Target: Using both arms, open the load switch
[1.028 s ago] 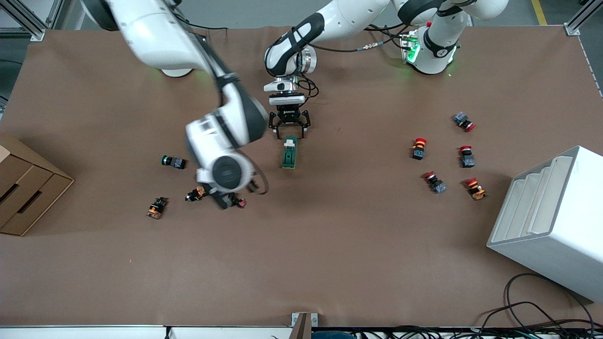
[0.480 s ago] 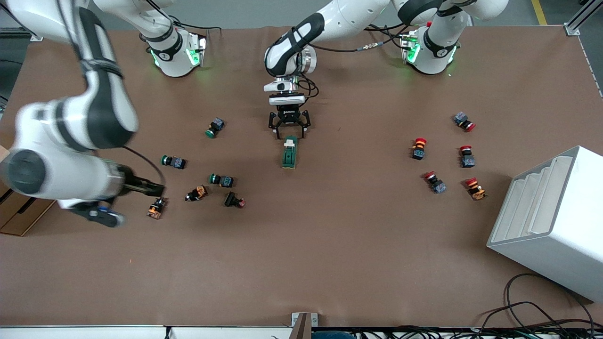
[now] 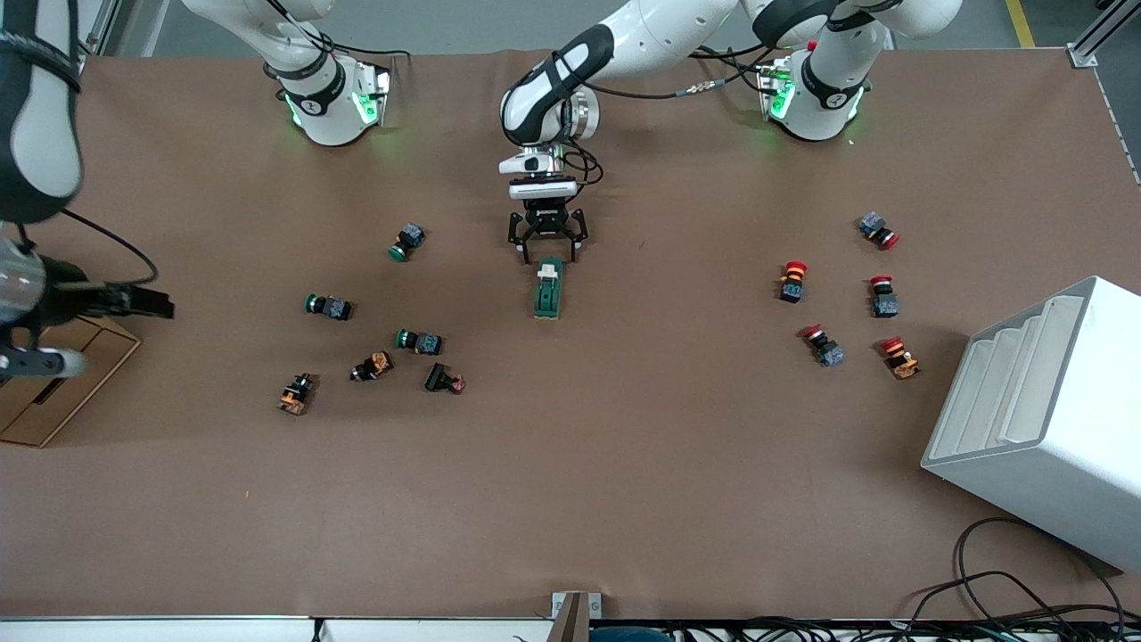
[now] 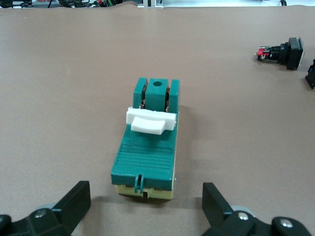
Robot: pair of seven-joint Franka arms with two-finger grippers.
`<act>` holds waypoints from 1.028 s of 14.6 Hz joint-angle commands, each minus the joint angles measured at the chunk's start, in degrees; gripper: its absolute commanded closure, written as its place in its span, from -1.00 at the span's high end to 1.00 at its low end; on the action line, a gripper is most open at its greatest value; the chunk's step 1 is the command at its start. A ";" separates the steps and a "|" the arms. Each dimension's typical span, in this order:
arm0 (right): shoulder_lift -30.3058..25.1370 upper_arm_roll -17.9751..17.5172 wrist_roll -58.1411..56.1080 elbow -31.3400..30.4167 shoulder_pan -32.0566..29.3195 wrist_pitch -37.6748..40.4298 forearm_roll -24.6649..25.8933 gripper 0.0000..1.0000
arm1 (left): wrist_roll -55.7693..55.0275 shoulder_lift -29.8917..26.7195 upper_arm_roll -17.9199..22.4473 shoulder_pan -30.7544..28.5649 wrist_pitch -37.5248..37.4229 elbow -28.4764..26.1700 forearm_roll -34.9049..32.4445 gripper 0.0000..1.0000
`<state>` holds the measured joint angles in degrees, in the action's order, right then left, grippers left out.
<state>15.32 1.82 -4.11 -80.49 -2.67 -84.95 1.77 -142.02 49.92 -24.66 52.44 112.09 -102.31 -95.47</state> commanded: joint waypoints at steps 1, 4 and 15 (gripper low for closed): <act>-0.73 -1.29 -1.34 3.13 -1.98 2.49 2.19 1.00 | -1.25 2.91 0.14 -0.32 1.29 1.85 -0.60 1.00; -0.64 -1.38 -1.34 6.39 -3.04 5.58 1.92 1.00 | -1.25 2.73 0.14 -0.41 1.29 2.03 -0.51 1.00; -1.78 -2.43 1.30 6.57 -2.25 11.65 -0.98 1.00 | -1.42 2.20 0.05 -0.94 1.47 3.26 -0.34 1.00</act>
<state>14.78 -0.15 -3.84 -73.86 -4.56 -73.99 1.82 -142.59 50.01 -24.64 52.07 112.51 -101.71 -95.46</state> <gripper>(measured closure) 0.000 0.000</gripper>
